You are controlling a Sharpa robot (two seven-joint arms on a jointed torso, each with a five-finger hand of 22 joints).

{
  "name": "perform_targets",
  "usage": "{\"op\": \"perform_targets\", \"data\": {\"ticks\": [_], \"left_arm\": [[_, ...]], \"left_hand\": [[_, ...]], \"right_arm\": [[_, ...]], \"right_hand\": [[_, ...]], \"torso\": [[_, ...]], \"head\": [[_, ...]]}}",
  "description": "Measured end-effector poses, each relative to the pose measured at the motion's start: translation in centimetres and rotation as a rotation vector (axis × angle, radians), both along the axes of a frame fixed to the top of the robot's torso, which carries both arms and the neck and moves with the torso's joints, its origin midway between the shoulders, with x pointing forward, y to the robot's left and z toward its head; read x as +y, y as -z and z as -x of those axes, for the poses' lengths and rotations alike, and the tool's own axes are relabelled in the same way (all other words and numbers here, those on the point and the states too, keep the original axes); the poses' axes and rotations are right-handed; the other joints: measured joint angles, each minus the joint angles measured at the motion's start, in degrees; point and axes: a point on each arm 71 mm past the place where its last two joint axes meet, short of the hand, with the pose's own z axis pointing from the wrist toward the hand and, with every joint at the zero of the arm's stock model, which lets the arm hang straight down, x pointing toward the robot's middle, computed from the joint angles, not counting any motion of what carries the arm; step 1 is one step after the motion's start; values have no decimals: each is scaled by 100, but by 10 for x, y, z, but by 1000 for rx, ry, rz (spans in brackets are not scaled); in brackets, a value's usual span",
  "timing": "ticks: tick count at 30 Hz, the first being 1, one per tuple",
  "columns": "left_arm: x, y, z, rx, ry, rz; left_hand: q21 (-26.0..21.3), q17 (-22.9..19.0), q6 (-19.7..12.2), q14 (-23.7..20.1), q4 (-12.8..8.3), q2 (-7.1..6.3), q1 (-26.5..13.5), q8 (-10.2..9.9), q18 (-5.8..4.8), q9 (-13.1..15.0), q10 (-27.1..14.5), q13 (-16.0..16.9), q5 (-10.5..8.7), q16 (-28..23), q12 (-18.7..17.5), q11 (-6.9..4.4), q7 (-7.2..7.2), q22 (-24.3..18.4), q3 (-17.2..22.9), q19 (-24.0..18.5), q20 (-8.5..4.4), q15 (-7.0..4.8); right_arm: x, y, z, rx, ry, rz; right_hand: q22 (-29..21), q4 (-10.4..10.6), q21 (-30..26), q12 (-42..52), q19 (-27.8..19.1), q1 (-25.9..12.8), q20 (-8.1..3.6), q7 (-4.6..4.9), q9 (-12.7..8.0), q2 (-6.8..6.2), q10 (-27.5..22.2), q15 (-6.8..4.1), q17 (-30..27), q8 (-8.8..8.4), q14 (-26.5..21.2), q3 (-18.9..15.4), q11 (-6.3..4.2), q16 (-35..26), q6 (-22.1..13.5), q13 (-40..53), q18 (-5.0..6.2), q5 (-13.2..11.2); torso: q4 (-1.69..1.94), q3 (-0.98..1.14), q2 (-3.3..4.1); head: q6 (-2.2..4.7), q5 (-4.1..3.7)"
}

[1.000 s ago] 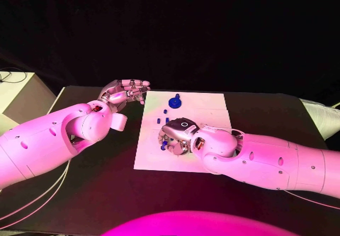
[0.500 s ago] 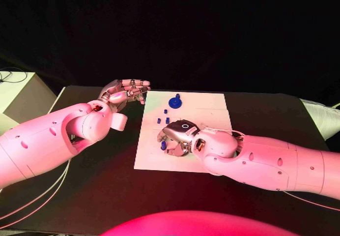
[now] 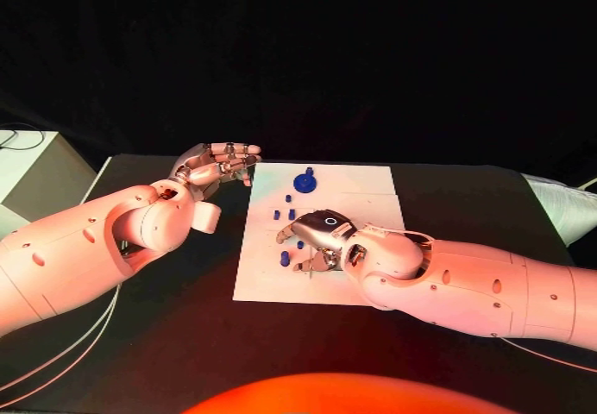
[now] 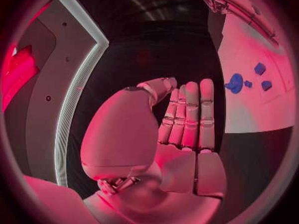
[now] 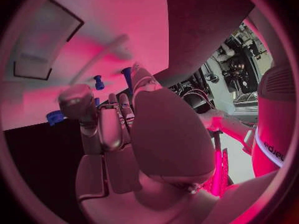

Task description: Assemble the parts on the task board

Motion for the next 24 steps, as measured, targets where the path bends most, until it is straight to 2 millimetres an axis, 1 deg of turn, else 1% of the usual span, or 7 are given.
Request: {"op": "perform_targets", "data": {"ticks": [6,11,14,17,19,22,24], "left_arm": [[0,0,0,1,0,0],[1,1,-1,2,-2,-1],[2,2,-1,4,-4,-2],[2,4,0,9,-4,-2],[2,6,1,13,-3,-2],[2,9,2,20,-3,-2],[2,10,2,22,-3,-2]], "left_hand": [[0,0,0,0,0,0,0,0,-1,0,0,0,0,0,0,0,0,0,0,0,0,0],[-29,-10,0,0,0,0,0,0,0,-9,0,-7,0,-23,0,0,0,-14,0,0,0,0],[-29,-10,0,0,0,0,0,0,-1,-9,0,-7,0,-23,0,0,0,-14,0,0,0,0],[-29,-10,0,0,0,0,0,0,-1,-9,0,-7,0,-23,0,0,0,-14,0,0,0,0],[-29,-10,0,0,0,0,0,0,0,-9,0,-7,0,-23,0,0,0,-14,0,0,0,0],[-29,-10,0,0,0,0,0,0,0,-9,0,-6,0,-23,0,0,0,-14,0,0,0,0],[-28,-10,0,0,0,0,0,0,0,-9,0,-6,0,-23,0,0,0,-14,0,0,0,0]], "right_arm": [[-28,-15,-5,-7,56,-49],[-70,-41,-19,41,170,-148],[-93,-50,-23,87,240,-197],[-122,-53,-27,147,330,-241],[-134,-54,-26,180,371,-260],[-151,-55,-23,224,430,-273],[-160,-55,-19,249,465,-267]], "right_hand": [[21,7,59,120,41,-83,40,-11,-79,-51,60,0,35,-22,0,-237,-20,0,-144,13,0,125],[-20,-39,-6,700,70,-282,-55,305,-90,334,1340,-96,-62,206,10,-52,-202,-35,208,153,0,146],[-10,-31,9,947,102,-366,-111,245,-43,457,1997,-201,-67,415,10,28,-305,-44,512,274,0,236],[240,-33,447,1420,120,-687,-257,109,12,422,2585,-345,324,630,9,25,-423,139,688,640,0,326],[402,-61,694,2652,124,-1101,-373,1,142,442,2760,-445,517,871,9,-139,-549,247,709,1897,-1,485],[778,-92,1366,5982,123,-1536,-413,-86,430,589,3241,-479,1177,1297,1,-388,-686,596,662,5796,-104,635],[819,-49,1800,7294,123,-1633,-414,-92,565,672,3641,-477,1329,1480,0,-521,-706,873,657,6884,-138,634]], "torso": [[-5,1,-8],[-25,4,-24],[-43,8,-36],[-70,16,-54],[-90,23,-68],[-116,36,-82],[-130,44,-90]], "head": [[50,-63],[86,-137],[102,-175],[112,-223],[110,-246],[101,-274],[95,-285]]}}
